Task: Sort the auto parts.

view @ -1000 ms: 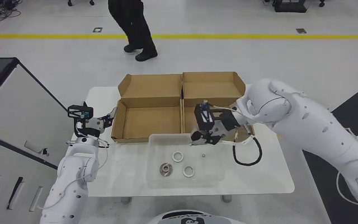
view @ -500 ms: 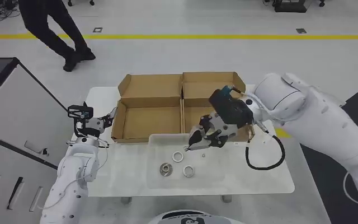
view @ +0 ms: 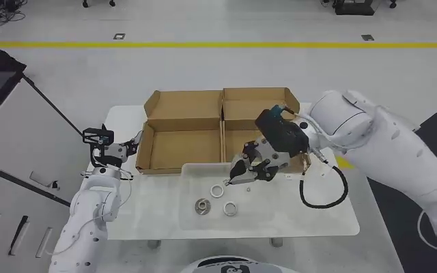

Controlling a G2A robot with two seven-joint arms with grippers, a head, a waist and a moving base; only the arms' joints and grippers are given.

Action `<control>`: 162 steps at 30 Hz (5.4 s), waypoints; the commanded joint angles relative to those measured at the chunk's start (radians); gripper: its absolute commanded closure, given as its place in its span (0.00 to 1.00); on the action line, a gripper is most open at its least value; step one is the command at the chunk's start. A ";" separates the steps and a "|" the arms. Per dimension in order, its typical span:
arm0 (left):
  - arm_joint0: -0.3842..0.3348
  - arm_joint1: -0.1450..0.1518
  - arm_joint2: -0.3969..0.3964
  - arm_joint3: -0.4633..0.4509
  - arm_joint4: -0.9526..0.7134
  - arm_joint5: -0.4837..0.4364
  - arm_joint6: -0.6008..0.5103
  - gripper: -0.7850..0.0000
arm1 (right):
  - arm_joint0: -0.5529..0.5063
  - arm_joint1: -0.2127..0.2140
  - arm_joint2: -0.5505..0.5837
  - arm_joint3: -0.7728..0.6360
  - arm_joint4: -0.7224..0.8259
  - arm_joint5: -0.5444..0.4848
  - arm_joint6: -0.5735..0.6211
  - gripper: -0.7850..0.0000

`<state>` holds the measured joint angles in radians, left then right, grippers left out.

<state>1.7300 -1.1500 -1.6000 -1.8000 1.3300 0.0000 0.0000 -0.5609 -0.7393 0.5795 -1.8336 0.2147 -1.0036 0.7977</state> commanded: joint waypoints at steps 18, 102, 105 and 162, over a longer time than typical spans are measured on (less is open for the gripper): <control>0.000 0.000 0.000 0.000 0.000 0.000 0.000 0.00 | -0.166 -0.012 0.288 -0.159 0.325 -0.009 -0.241 1.00; 0.000 0.000 0.000 0.000 0.000 0.000 0.000 0.00 | -0.299 -0.311 0.478 -0.137 0.582 0.223 -0.030 1.00; 0.000 0.000 0.000 0.000 0.000 0.000 0.000 0.00 | -0.316 -0.318 0.475 -0.144 0.624 0.205 -0.051 1.00; 0.000 0.000 0.000 0.000 0.000 0.000 0.000 0.00 | -0.439 -0.207 0.995 -0.293 -0.024 0.769 0.661 1.00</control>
<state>1.7300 -1.1500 -1.6000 -1.8000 1.3300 0.0000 0.0000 -1.0342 -0.9511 1.5937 -2.1323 0.2494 -0.2325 1.4020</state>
